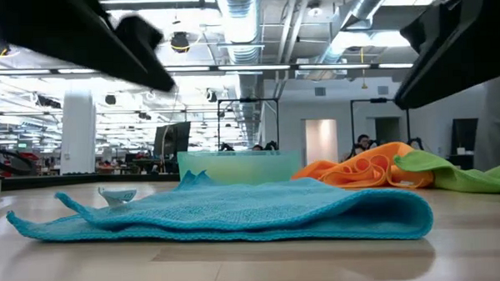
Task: Roll microfiber towels into tight, uniform cylinder then place into a basket
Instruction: Fold the blue microfiber towel
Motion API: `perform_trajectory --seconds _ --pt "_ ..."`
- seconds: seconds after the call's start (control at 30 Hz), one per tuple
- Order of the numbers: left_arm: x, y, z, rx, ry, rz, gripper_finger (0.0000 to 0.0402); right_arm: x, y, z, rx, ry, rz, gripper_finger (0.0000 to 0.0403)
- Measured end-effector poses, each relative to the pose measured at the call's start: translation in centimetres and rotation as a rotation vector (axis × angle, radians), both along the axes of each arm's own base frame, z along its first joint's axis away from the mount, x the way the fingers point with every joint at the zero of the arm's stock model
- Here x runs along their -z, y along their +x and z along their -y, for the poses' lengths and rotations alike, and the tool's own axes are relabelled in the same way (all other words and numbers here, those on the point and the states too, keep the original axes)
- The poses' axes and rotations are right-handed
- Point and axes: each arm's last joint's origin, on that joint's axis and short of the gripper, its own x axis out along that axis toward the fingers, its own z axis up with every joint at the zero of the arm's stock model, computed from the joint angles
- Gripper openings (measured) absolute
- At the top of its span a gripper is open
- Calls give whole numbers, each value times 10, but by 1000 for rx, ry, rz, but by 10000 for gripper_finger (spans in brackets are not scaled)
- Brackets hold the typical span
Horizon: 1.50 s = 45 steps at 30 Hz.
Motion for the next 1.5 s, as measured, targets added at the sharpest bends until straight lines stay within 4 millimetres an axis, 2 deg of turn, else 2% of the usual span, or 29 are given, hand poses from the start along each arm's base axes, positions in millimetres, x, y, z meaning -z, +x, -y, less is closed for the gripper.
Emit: perform_trajectory --seconds 0.13,0.27,0.33,0.47,0.63,0.8,0.97,1.07,1.23,1.5 --pt "-22 -2 21 45 91 11 200 6 7 -3 -2 19 28 70" --pt "-40 -4 31 32 171 -46 200 5 11 1 -26 -11 25 70" --pt "-45 -6 34 23 173 -72 200 3 15 2 -58 -33 43 70" --pt "-42 -15 40 11 145 -101 200 -14 26 -5 -145 -69 85 70" --pt "-25 -19 54 32 172 -127 200 -26 31 -12 -254 -60 85 70" --pt "-2 -13 59 65 238 -173 200 -26 32 -10 -259 -50 70 70" --pt "7 -11 62 67 243 -181 200 -25 34 -9 -300 -6 39 76" --pt "17 -7 66 90 233 -189 200 -24 36 -6 -312 11 20 89" --pt "47 -1 70 124 293 -231 200 -23 39 -2 -298 10 16 123" --pt "53 10 60 65 305 -239 200 -22 38 -2 -300 6 7 169"
